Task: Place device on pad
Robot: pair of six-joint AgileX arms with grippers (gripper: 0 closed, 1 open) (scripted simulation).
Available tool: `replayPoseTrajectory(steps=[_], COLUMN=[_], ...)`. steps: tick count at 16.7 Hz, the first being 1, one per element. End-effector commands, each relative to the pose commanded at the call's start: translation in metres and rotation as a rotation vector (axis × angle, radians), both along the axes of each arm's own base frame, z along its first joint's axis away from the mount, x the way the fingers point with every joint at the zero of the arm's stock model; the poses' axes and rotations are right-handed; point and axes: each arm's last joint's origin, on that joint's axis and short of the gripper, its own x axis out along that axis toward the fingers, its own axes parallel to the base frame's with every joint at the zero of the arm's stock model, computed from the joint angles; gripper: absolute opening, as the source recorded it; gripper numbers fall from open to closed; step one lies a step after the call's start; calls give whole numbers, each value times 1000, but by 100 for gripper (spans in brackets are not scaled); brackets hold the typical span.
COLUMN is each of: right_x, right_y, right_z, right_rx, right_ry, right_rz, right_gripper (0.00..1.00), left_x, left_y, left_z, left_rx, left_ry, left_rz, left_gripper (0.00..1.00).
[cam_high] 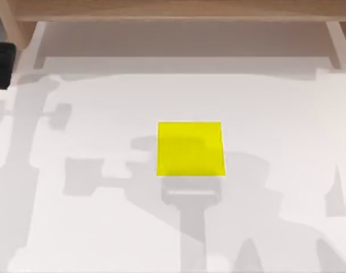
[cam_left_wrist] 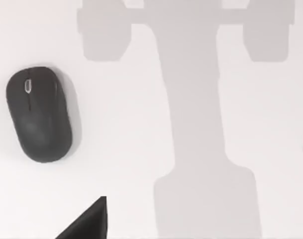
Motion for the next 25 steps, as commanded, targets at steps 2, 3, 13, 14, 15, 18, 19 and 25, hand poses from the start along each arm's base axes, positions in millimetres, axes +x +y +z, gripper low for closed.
replayPoseTrajectory(steps=[2, 3, 13, 14, 15, 18, 19, 25], right_x=[0, 0, 0, 0, 0, 0, 0, 0], right_y=[0, 0, 0, 0, 0, 0, 0, 0], right_z=[0, 0, 0, 0, 0, 0, 0, 0], right_rx=[0, 0, 0, 0, 0, 0, 0, 0], right_ry=[0, 0, 0, 0, 0, 0, 0, 0], right_rz=[0, 0, 0, 0, 0, 0, 0, 0], right_gripper=[100, 100, 100, 100, 100, 100, 100, 100], left_x=[29, 41, 89, 89, 89, 89, 89, 93], left_y=[18, 29, 116, 116, 116, 114, 114, 116], left_z=[-18, -27, -87, -87, -87, -87, -88, -149], left_rx=[-1, -3, -30, -30, -30, -29, -29, -28], left_ry=[119, 168, 363, 363, 363, 362, 362, 354], left_rz=[39, 61, 235, 235, 235, 230, 231, 235], left_gripper=[100, 100, 100, 100, 100, 100, 100, 100])
